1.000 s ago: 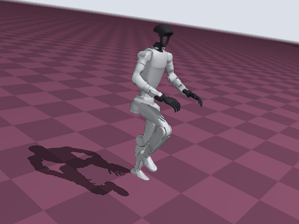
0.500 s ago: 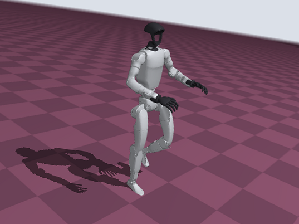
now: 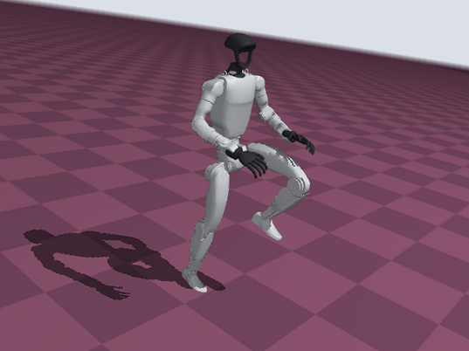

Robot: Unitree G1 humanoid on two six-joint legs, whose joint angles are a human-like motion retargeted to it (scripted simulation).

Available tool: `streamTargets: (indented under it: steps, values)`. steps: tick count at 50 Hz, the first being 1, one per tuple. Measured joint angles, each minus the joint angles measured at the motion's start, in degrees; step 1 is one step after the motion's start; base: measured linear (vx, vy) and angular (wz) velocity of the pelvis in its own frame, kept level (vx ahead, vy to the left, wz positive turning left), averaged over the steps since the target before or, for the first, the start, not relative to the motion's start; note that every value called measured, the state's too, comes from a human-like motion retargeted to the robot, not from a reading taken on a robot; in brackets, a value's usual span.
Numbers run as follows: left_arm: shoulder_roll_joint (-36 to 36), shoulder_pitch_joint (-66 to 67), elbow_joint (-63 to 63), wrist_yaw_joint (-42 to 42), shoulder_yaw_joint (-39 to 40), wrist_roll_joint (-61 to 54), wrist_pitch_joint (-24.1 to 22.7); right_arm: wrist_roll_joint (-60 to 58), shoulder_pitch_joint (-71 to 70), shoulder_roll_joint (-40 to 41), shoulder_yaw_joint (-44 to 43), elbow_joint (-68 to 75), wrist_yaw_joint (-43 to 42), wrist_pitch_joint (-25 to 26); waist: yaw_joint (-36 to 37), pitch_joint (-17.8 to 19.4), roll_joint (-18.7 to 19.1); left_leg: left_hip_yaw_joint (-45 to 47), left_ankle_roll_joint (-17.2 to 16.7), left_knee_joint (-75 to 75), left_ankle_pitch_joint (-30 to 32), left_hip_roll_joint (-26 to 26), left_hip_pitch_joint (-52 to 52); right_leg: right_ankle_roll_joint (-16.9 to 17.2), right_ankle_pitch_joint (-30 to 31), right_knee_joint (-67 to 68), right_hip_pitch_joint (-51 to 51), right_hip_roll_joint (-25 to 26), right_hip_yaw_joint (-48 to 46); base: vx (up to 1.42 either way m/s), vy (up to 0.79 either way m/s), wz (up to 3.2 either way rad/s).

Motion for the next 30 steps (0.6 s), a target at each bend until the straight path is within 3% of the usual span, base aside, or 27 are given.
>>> streamTargets:
  steps: [5, 7, 8, 10, 12, 15, 17, 18, 20, 22, 23, 25, 28, 30]
  values:
    - [-0.3, 2.8, -0.2, -0.1, 0.3, -0.2, 0.3, -1.0, 2.4, 2.3, 0.7, 0.8, 1.0, 1.0, -1.0, -5.4, 1.8, -3.8, 1.5, -21.9, 2.5, -3.2, 14.3, -2.1, 0.0, -3.6, 0.8, 3.3, -0.1, 0.28, 0.09, -0.15]
    - [0.9, 3.1, 0.1, -1.4, 2.2, 0.4, -0.6, -0.9, 2.0, 3.0, -0.9, 0.3, -2.7, -0.7, 1.9, -3.6, 3.8, -2.5, 0.2, -33.4, 2.3, 2.3, 27.4, -0.6, -2.2, -1.1, 2.6, 5.5, 2.8, 0.38, 0.10, -1.18]
    - [1.3, 4.0, -0.2, -1.3, 2.4, 0.8, -0.6, -1.3, 2.6, 3.4, -1.1, 0.0, -3.3, -0.8, 1.7, -5.1, 4.8, -2.1, 0.6, -40.6, 2.2, 3.9, 32.0, -1.0, -2.2, -1.1, 2.4, 7.2, 2.8, 0.39, 0.13, -0.70]
    - [2.3, 4.5, -1.0, -2.0, 3.1, -0.1, -1.5, -2.0, 2.8, 4.3, -1.2, 0.0, -4.4, -1.0, 2.5, -4.3, 5.7, 1.8, 2.2, -59.0, 2.2, 4.6, 46.2, -0.7, -3.3, -0.3, 4.4, 7.9, 3.7, 0.39, 0.18, -0.50]
    - [3.6, 5.3, -2.2, -1.2, 4.1, -0.9, -2.2, -3.4, 3.1, 5.3, -1.3, -0.2, -5.8, -1.1, 1.9, -3.8, 6.7, 3.0, 1.0, -82.1, 6.5, 2.1, 60.7, -0.9, -3.8, 0.8, 6.4, 9.3, 3.5, 0.44, 0.24, -0.21]
    - [5.0, 4.5, -2.5, 0.1, 4.9, -4.6, -2.0, -5.8, 1.7, 6.1, 0.1, 1.2, -8.0, -0.1, -1.3, -2.7, 9.5, -0.3, -0.5, -120.3, 23.3, -1.4, 81.8, -3.4, -3.5, 3.2, 9.2, 13.1, 1.8, 0.41, 0.30, 0.66]
    - [5.1, 4.1, -1.3, -1.4, 3.8, -2.3, -1.3, -5.2, 2.9, 6.8, -0.3, 2.2, -8.2, -0.6, -3.8, -3.7, 9.4, -2.6, -2.1, -123.7, 25.2, -1.2, 83.8, -4.7, -2.2, 12.0, 6.0, 14.2, -1.5, 0.33, 0.28, 1.29]
    - [5.0, 2.9, 0.1, -2.6, 2.6, 0.0, -0.9, -3.6, 3.4, 7.3, -1.0, 2.9, -8.6, -1.2, -4.3, -4.7, 7.9, -3.9, -1.9, -123.7, 24.8, -2.0, 83.2, -3.5, -1.2, 20.3, 1.5, 13.1, -3.6, 0.27, 0.25, 1.50]
    - [4.8, 1.7, 1.1, -3.8, 0.9, 2.4, 0.6, -2.4, 5.6, 7.6, -2.5, 2.8, -7.3, -1.6, -7.4, -5.4, 7.9, -7.7, 2.4, -122.9, 24.7, -1.7, 81.8, -3.6, 7.8, 35.6, -7.3, 12.5, -8.4, 0.21, 0.23, 1.72]
    - [4.5, -1.5, 1.8, -3.4, -1.3, 3.5, 1.3, -0.4, 6.3, 7.5, -2.9, 1.4, -7.6, -1.3, -6.8, -6.0, 7.3, -10.2, 1.8, -122.7, 25.6, -1.4, 80.0, -2.3, 16.5, 53.3, -21.1, 11.6, -8.2, 0.15, 0.17, 0.97]
    - [4.4, -2.6, 2.0, -3.2, -2.0, 5.0, 1.3, 0.0, 6.8, 7.1, -3.1, -0.1, -7.1, -1.7, -7.1, -6.4, 7.3, -10.9, 1.8, -119.6, 24.5, -1.0, 77.6, -2.8, 17.9, 61.2, -27.9, 11.6, -8.0, 0.16, 0.14, 0.46]
    - [4.1, -5.1, 2.7, -2.5, -3.2, 5.5, 3.3, -0.6, 6.6, 6.1, -2.7, -2.8, -8.5, -1.1, -5.3, -7.2, 7.3, -10.6, 4.8, -123.5, 25.7, -0.5, 78.7, -7.1, 13.7, 76.5, -41.7, 11.8, -6.9, 0.19, 0.14, -0.26]
    - [3.4, -4.9, 4.1, -4.6, -0.9, 6.0, 4.9, -4.4, 5.6, 4.7, -2.7, -6.3, -8.4, -1.9, -5.1, -8.1, 7.7, -9.4, 5.4, -123.7, 24.4, 0.7, 80.2, -15.0, 2.0, 94.7, -57.0, 8.9, -8.9, 0.23, 0.15, -0.33]
    - [2.7, -3.7, 4.7, -6.0, 2.0, 6.0, 5.2, -7.4, 3.9, 3.8, -2.9, -8.3, -8.6, -2.7, -7.0, -8.9, 8.7, -9.9, 5.1, -123.7, 24.3, 1.7, 80.1, -15.4, 0.0, 103.9, -66.7, 8.6, -10.2, 0.22, 0.11, 0.08]
